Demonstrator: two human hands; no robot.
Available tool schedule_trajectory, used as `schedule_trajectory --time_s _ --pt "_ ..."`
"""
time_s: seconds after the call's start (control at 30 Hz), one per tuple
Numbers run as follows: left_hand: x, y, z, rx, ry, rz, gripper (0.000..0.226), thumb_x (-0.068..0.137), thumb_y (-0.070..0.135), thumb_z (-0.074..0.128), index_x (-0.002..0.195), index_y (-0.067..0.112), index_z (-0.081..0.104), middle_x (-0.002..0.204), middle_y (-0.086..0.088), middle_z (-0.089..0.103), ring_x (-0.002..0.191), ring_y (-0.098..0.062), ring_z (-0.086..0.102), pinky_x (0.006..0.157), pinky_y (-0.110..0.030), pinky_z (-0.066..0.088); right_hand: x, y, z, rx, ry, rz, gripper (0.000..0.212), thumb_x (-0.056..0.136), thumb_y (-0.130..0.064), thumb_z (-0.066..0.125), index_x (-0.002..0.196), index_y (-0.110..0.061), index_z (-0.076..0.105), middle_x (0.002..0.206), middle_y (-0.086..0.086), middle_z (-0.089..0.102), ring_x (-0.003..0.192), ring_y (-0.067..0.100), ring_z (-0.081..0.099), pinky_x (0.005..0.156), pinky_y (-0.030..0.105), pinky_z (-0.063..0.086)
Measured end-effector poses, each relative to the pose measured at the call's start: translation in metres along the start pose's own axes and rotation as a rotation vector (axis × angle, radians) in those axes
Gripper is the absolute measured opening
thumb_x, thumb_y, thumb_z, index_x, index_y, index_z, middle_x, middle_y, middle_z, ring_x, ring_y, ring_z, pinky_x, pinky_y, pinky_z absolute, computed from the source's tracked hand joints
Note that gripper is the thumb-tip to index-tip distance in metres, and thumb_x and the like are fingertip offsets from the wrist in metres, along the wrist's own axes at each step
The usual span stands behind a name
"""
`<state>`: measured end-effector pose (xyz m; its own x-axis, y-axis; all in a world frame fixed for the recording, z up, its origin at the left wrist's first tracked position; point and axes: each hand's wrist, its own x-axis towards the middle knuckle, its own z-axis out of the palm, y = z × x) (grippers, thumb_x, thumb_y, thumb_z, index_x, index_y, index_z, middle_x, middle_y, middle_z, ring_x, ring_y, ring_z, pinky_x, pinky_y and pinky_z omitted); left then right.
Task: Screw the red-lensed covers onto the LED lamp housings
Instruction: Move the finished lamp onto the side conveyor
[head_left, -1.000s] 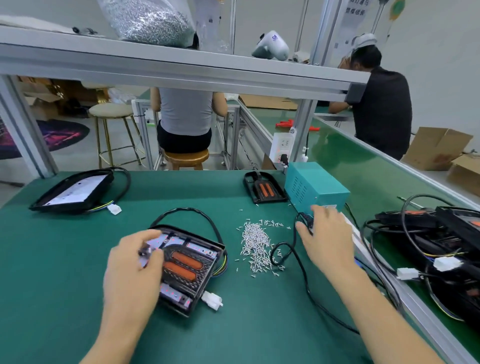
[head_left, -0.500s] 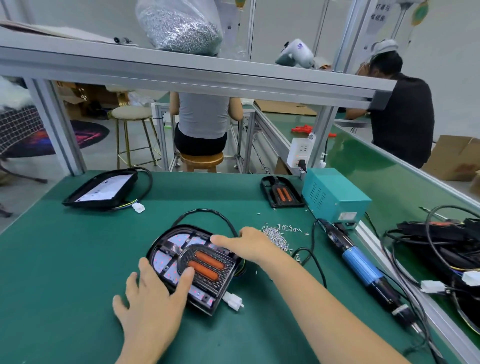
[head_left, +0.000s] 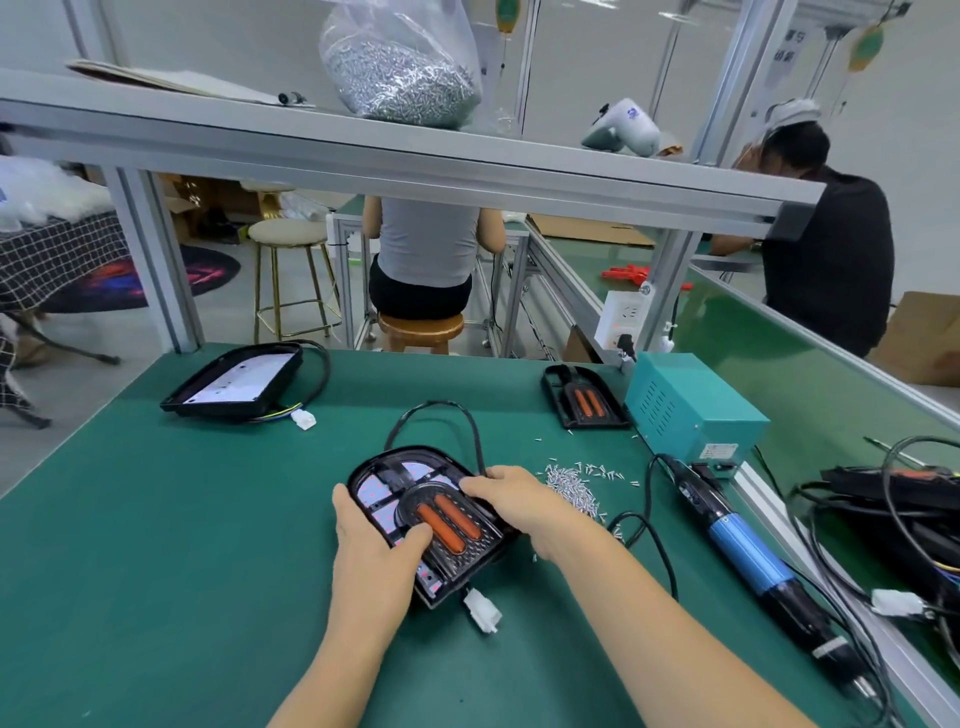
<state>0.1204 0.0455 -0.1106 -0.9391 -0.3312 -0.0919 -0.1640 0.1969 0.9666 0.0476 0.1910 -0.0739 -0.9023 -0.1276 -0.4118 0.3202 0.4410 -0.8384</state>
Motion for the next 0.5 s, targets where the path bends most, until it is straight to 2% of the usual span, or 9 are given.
schedule_trajectory --time_s 0.07,0.17,0.2,0.27,0.37,0.5 --pt "0.002 0.002 0.001 -0.069 -0.020 0.004 0.080 0.080 0.020 0.065 0.143 0.019 0.017 0.140 -0.005 0.046 0.122 -0.029 0.048 0.104 -0.049 0.039 -0.003 0.002 -0.001 0.041 -0.025 -0.029 0.032 0.095 -0.034 0.059 0.118 -0.012 0.060 0.115 0.003 0.068 0.101 0.014 0.064 0.075 0.017 0.045" --pt "0.003 0.004 0.004 -0.148 -0.034 0.029 0.085 0.082 0.013 0.061 0.149 0.027 0.011 0.144 0.000 0.042 0.125 -0.023 0.046 0.105 -0.040 0.038 -0.008 0.007 -0.001 0.151 -0.110 -0.046 0.032 0.096 -0.029 0.061 0.125 -0.017 0.057 0.115 0.002 0.069 0.103 0.018 0.066 0.089 0.030 0.051" --pt "0.003 0.005 0.004 -0.180 -0.043 0.035 0.088 0.082 0.011 0.061 0.150 0.030 0.007 0.146 0.004 0.039 0.127 -0.019 0.045 0.102 -0.034 0.040 -0.009 0.010 -0.001 0.184 -0.130 -0.048 0.033 0.096 -0.027 0.061 0.127 -0.016 0.057 0.116 0.004 0.070 0.099 0.019 0.068 0.088 0.030 0.053" --pt "0.003 0.006 0.005 -0.232 -0.071 0.041 0.093 0.074 0.018 0.059 0.150 0.036 0.009 0.146 0.008 0.039 0.127 -0.017 0.045 0.091 -0.028 0.044 -0.013 0.014 -0.001 0.263 -0.146 -0.067 0.029 0.098 -0.023 0.059 0.126 -0.015 0.058 0.111 0.007 0.072 0.086 0.018 0.069 0.074 0.026 0.055" --pt "0.006 0.004 0.004 -0.273 -0.110 0.057 0.091 0.065 0.022 0.054 0.147 0.037 0.018 0.142 0.002 0.047 0.123 -0.021 0.050 0.101 -0.044 0.045 -0.016 0.022 0.001 0.336 -0.111 -0.120 0.023 0.101 -0.023 0.054 0.122 -0.016 0.060 0.105 0.008 0.072 0.083 0.020 0.066 0.070 0.026 0.054" --pt "0.008 0.006 0.003 -0.304 -0.144 0.067 0.094 0.064 0.019 0.055 0.148 0.037 0.018 0.132 0.005 0.055 0.115 -0.017 0.056 0.102 -0.047 0.044 -0.016 0.026 0.008 0.359 -0.029 -0.170 0.021 0.102 -0.024 0.050 0.117 -0.016 0.063 0.100 0.009 0.073 0.080 0.020 0.064 0.067 0.026 0.055"
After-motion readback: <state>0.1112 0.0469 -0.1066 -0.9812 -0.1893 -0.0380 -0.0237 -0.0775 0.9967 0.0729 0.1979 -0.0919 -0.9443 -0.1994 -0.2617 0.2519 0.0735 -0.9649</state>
